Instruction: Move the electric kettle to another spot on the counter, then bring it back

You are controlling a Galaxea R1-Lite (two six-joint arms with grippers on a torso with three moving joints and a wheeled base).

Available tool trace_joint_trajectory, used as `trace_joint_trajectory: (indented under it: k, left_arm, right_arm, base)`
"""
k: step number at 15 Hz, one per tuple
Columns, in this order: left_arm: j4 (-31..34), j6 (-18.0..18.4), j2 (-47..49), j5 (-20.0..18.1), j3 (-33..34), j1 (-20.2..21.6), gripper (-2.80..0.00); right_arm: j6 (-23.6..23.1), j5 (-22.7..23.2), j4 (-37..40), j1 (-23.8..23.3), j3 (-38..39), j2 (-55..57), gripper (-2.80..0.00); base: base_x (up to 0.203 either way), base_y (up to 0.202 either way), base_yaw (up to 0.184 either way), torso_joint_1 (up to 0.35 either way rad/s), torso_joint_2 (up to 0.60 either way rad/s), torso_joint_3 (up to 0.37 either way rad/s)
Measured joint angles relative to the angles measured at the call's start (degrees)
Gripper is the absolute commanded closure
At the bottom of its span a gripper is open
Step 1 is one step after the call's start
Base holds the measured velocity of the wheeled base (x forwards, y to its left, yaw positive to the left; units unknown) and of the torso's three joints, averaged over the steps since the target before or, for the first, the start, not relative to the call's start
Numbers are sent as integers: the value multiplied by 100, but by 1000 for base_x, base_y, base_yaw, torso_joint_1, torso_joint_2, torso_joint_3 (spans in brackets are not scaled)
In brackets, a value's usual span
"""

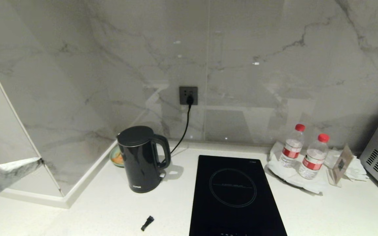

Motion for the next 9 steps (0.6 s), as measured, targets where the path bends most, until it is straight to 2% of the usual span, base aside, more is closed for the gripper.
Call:
trace_joint_trajectory:
  k: [4,5,7,9]
  left_arm:
    - [-520,-465,1321,1910,-183,-2135,0]
    - [-719,-589,1599,2283,-195,-2578,0]
    - [-1122,-740,2036,2678,-220,-3076,0]
    - [-1168,-776,2326,2687,-224,-3331,0]
  right_arm:
    - [0,1,2,0,0,0,0]
    - [-1,1,2,0,0,0,0]
    - [0,-2,0,0,0,0,0]
    - [0,1,-2,0,0,0,0]
  base:
    - [0,0,0,0,0,0]
    - [0,0,0,0,0,0]
    - [0,0,0,0,0,0]
    - [0,0,0,1,3,-105]
